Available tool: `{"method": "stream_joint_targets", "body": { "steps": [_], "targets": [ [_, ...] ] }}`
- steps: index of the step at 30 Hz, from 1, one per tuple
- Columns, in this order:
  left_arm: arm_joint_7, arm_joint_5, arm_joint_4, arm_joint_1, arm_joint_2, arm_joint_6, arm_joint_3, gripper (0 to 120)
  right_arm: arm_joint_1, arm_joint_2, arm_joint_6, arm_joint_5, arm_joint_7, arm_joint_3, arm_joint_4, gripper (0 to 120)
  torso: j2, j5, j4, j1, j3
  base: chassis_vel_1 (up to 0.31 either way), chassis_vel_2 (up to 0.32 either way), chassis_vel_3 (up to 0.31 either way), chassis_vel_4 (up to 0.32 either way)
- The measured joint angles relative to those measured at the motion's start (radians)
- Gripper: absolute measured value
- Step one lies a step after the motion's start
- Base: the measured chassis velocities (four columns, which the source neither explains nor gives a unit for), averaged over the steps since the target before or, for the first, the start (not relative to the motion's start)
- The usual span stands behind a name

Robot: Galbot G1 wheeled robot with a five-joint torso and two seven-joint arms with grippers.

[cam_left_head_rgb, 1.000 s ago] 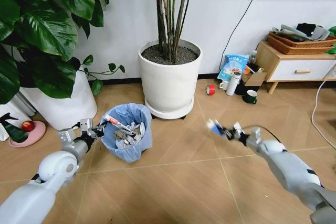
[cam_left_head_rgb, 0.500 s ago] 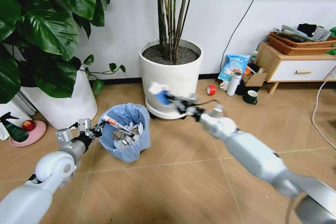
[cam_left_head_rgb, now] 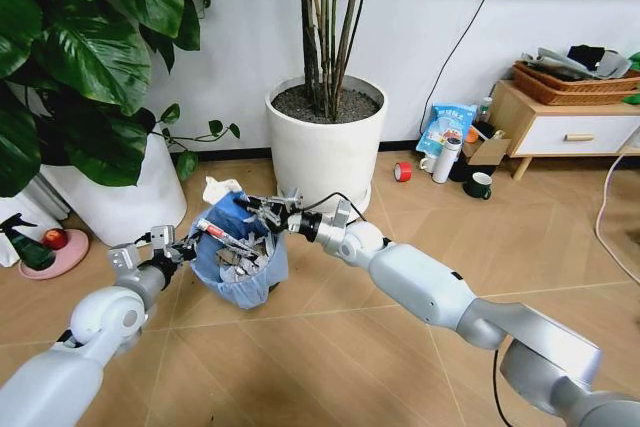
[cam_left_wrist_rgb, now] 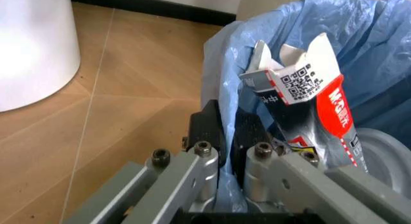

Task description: Pick up the trash bin and place the garbage on the floor into it.

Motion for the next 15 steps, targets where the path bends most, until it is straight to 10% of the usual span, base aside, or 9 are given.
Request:
{"method": "stream_joint_targets", "body": {
  "steps": [10, 15],
  "targets": [
    [-0.006, -0.006, -0.005, -0.002, 0.000, 0.002, -0.003, 0, 0.005, -0.015, -0.008, -0.010, 0.018, -0.017, -0.004, 52, 0.000, 0.0001, 0.0004, 0.000, 0.000, 0.000, 0.000, 0.000, 0.000],
    [-0.003, 0.000, -0.018, 0.049, 0.001, 0.001, -0.043, 0, -0.039, -0.076, -0.012, -0.060, 0.261, 0.090, 0.045, 74, 0.000, 0.0004, 0.0011, 0.000, 0.000, 0.000, 0.000, 0.000, 0.000]
  ]
}}
